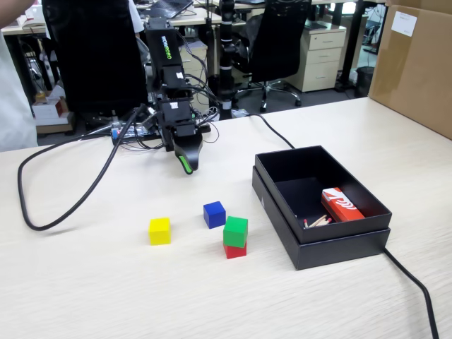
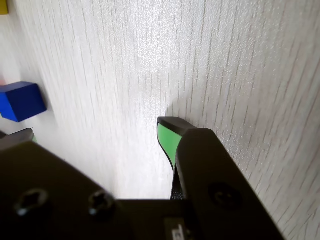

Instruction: Put the green cube on top of the red cube

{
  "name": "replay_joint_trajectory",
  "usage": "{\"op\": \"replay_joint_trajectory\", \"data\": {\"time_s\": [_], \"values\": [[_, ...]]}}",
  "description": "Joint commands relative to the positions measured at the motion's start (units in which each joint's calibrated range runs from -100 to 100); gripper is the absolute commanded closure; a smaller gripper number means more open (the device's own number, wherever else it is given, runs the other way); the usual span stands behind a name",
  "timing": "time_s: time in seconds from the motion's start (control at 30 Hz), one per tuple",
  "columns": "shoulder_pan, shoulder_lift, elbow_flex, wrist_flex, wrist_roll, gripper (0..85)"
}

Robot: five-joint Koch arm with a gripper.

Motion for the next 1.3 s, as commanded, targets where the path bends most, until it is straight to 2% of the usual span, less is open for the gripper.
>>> {"op": "replay_joint_trajectory", "data": {"time_s": [0.0, 0.47, 1.27], "values": [[0.1, -4.6, -0.5, 2.7, 0.0, 36.7], [0.0, -9.9, -19.1, 14.6, 0.2, 37.4], [-0.2, -12.3, -20.5, 14.8, 0.0, 36.8]]}}
